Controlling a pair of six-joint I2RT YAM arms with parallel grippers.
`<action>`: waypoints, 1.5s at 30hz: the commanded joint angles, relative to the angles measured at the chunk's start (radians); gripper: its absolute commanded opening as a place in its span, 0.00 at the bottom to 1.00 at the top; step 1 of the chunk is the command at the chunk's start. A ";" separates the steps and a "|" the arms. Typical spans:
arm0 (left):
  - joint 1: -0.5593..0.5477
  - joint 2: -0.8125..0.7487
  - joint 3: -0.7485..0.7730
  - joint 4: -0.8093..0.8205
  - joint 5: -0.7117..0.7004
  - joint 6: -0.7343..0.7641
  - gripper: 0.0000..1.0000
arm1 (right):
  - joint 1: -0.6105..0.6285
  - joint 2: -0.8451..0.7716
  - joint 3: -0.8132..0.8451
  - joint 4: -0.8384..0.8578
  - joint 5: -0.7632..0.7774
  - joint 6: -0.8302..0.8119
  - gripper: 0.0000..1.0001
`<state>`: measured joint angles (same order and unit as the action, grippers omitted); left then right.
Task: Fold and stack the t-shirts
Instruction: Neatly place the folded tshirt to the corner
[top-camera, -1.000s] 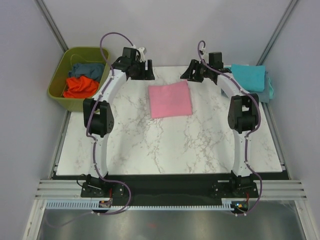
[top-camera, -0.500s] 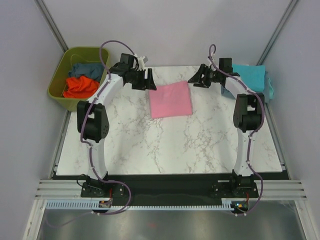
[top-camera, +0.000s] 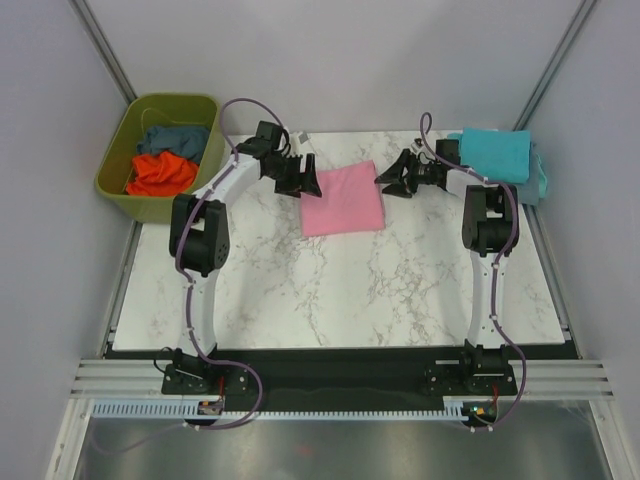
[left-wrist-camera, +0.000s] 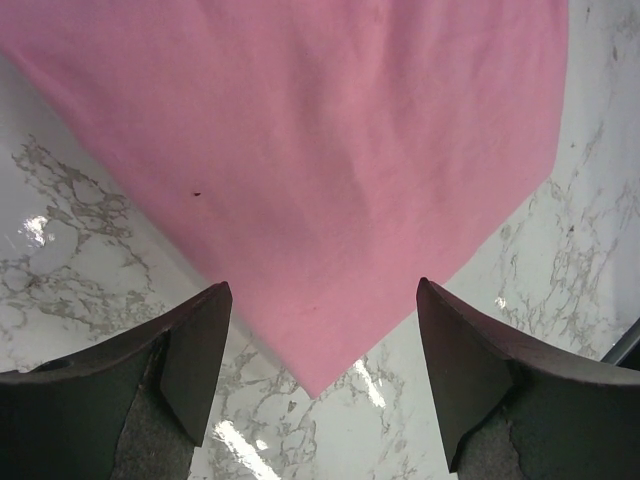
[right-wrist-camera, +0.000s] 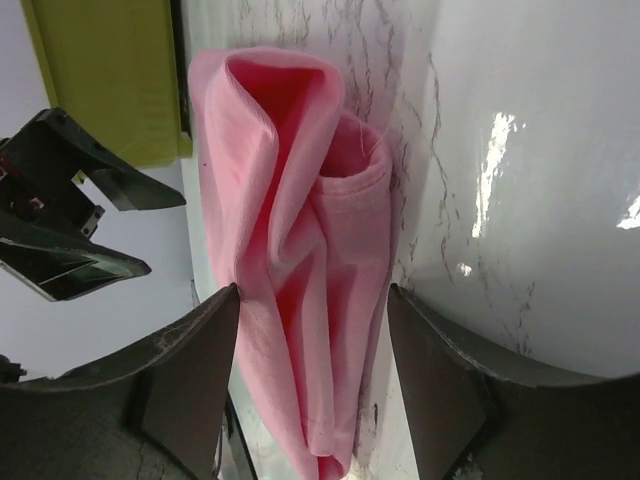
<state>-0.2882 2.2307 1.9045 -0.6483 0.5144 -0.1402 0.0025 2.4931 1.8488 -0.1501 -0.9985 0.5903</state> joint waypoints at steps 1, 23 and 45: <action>-0.022 0.010 0.048 0.026 -0.025 0.036 0.82 | 0.005 0.023 -0.034 0.043 -0.066 0.043 0.69; -0.043 0.113 0.091 0.032 -0.051 0.033 0.81 | 0.063 0.043 -0.066 0.109 -0.163 0.089 0.68; -0.032 -0.065 0.122 -0.002 -0.248 0.122 0.84 | 0.041 -0.175 0.081 -0.251 0.015 -0.290 0.00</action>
<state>-0.3302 2.2955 1.9831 -0.6556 0.3344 -0.0891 0.0666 2.4756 1.8305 -0.1963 -1.0607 0.5510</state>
